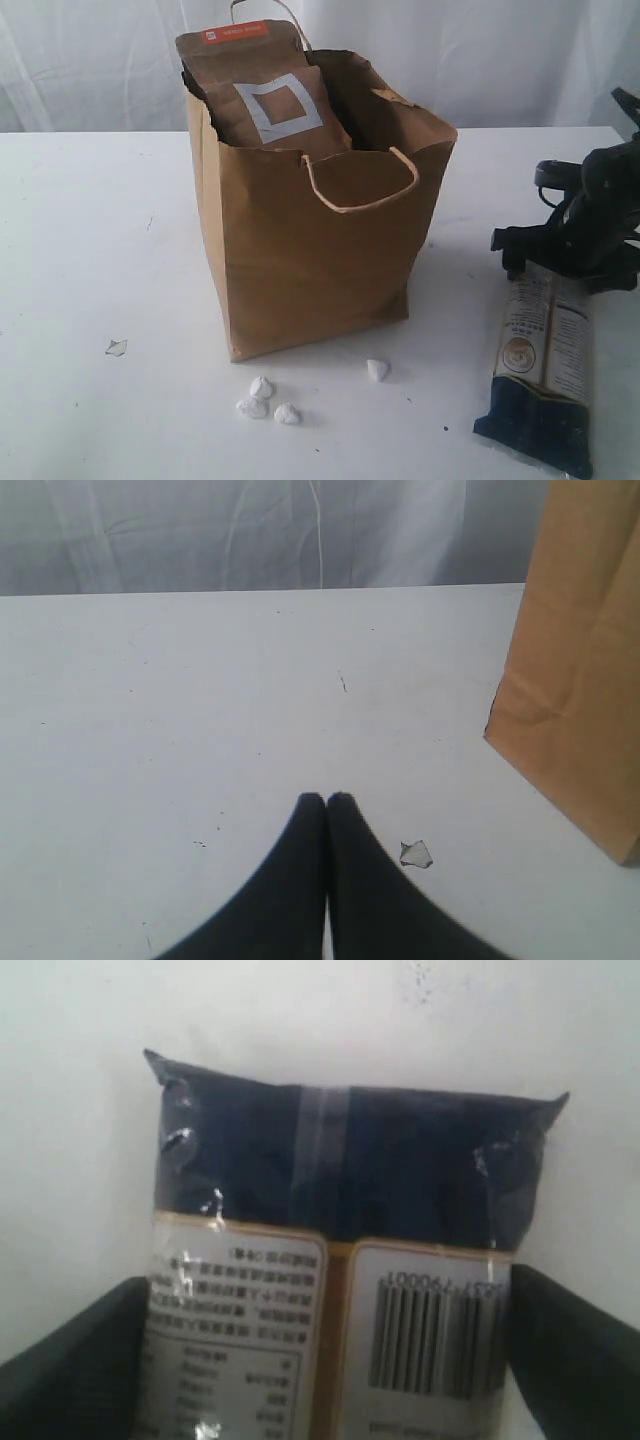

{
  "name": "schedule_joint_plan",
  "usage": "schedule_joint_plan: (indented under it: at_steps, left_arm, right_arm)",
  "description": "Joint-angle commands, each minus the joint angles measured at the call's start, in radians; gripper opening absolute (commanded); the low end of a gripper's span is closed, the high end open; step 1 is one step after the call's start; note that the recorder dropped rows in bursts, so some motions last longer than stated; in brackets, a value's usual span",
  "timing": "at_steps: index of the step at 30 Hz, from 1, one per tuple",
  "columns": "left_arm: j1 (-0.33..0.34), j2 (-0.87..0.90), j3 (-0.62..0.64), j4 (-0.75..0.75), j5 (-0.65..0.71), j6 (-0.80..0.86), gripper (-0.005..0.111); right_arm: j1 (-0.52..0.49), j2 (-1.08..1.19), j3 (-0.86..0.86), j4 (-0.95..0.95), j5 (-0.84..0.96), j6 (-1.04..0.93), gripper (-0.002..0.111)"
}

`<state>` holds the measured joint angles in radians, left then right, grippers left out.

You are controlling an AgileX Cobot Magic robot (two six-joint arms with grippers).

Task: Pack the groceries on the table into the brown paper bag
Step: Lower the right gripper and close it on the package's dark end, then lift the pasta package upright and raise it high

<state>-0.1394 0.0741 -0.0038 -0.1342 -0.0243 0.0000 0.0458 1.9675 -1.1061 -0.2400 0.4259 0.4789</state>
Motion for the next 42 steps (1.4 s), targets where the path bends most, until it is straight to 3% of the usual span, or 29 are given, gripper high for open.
schedule_joint_plan:
  at_steps: [1,6,9,20,42]
  left_arm:
    - [0.002,-0.005,0.004,0.001,0.002,0.0,0.0]
    - [0.002,-0.005,0.004,0.001,0.002,0.0,0.0]
    - [0.002,-0.005,0.004,0.001,0.002,0.0,0.0]
    - [0.002,-0.005,0.004,0.001,0.002,0.0,0.0]
    - [0.002,-0.005,0.004,0.001,0.002,0.0,0.0]
  right_arm:
    - [-0.007,0.028,-0.003,-0.004,-0.004,-0.05,0.084]
    - [-0.007,0.038,-0.003,-0.004,-0.02,-0.079,0.084]
    - [-0.007,0.047,-0.003,-0.004,-0.018,-0.083,0.078]
    - [-0.007,0.048,0.001,0.023,0.042,-0.126,0.001]
    - [-0.007,-0.415,0.002,0.113,0.05,-0.165,0.0]
